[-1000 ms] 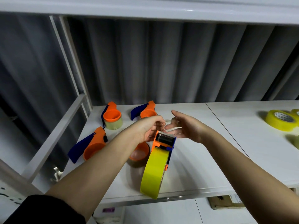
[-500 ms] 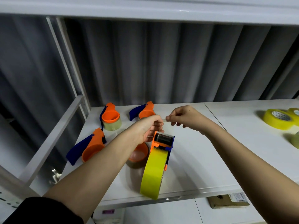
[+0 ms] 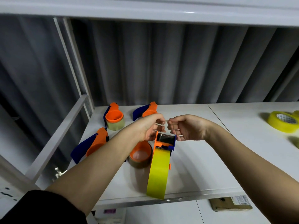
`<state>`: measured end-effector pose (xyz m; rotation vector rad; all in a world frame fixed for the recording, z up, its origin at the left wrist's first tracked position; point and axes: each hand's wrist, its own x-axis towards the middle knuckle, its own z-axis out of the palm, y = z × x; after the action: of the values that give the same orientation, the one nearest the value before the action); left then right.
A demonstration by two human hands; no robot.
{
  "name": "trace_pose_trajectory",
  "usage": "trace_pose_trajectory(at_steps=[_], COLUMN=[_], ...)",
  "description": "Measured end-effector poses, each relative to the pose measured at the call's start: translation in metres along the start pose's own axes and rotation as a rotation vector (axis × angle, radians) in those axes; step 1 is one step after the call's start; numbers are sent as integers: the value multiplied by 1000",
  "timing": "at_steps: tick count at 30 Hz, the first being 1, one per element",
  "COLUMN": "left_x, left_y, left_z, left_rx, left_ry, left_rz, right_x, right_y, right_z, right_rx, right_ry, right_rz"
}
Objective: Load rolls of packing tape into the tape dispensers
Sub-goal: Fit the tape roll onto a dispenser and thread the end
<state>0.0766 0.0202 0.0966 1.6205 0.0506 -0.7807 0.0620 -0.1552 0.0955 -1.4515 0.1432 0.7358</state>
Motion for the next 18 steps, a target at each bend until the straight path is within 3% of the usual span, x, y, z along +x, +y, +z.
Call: trace_pose_trajectory(at_steps=[7, 18], left_x=[0, -6], left_y=[2, 5], left_z=[-1, -9], left_rx=[8, 616], left_ry=[-13, 106], left_rz=[25, 577], right_x=[10, 10], right_y=[11, 10], right_z=[4, 7], right_rx=[130, 140], right_ry=[-91, -107], right_rz=[-32, -18])
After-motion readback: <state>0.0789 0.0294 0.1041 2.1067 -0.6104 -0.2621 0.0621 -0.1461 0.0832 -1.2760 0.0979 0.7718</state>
